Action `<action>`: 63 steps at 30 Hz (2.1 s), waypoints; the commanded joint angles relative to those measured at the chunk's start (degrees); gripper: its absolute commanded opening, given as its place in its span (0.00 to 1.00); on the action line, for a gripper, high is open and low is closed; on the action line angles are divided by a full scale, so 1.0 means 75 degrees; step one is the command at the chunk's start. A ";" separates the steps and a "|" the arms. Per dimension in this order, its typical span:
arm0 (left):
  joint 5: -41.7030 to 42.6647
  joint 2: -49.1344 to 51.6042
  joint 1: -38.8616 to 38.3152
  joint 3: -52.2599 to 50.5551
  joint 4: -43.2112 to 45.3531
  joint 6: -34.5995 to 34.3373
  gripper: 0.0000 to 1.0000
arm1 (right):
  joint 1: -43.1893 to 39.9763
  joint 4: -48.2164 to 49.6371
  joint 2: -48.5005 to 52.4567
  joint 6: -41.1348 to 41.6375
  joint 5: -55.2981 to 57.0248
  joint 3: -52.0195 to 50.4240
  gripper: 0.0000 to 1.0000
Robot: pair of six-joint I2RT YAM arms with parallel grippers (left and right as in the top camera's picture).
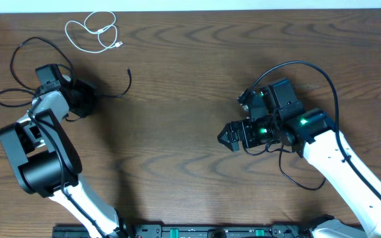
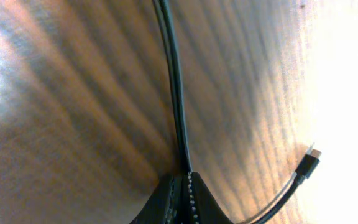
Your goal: Untangle cables
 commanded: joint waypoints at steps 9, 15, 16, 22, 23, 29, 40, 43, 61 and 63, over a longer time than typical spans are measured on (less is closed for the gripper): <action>-0.0950 -0.0332 -0.0017 -0.0315 -0.0052 -0.0154 0.08 | 0.0038 -0.0134 -0.0073 -0.0102 0.0070 0.0041 0.99; -0.2186 -0.1719 0.0020 -0.0315 -0.1014 0.0976 0.09 | 0.0038 -0.0067 -0.0073 -0.0099 0.0184 0.0041 0.99; -0.2122 -0.1915 0.0020 -0.0315 -0.1212 0.0970 0.12 | 0.0038 -0.0061 -0.0073 -0.0099 0.0184 0.0041 0.99; 0.0621 -0.2900 -0.0006 -0.0315 -0.2171 0.0973 0.71 | -0.0020 -0.0189 -0.0073 0.1163 0.1387 0.0041 0.99; 0.1064 -0.2943 -0.0044 -0.0315 -0.2247 0.0976 0.76 | -0.0082 -0.0256 -0.0073 0.1399 0.1670 0.0041 0.99; 0.2623 -0.2955 -0.1282 -0.0326 -0.3544 0.1824 0.87 | -0.1195 -0.0667 -0.0073 0.1880 0.2291 0.0041 0.99; -0.1137 -0.2949 -0.5123 -0.0411 -0.4243 0.1510 0.87 | -0.2751 -0.1999 -0.0073 0.2241 0.3162 0.0038 0.99; -0.1845 -0.2949 -0.4899 -0.0411 -0.4500 0.0641 0.88 | -0.3013 -0.2830 -0.0073 0.3290 0.4567 -0.0055 0.99; -0.2328 -0.2949 -0.3657 -0.0414 -0.5488 0.0909 0.98 | -0.5237 -0.0807 -0.0073 0.3416 0.4319 -0.2285 0.99; -0.2328 -0.2949 -0.3657 -0.0414 -0.5488 0.0909 0.98 | -0.5403 -0.0562 -0.0073 0.3480 0.4205 -0.2419 0.99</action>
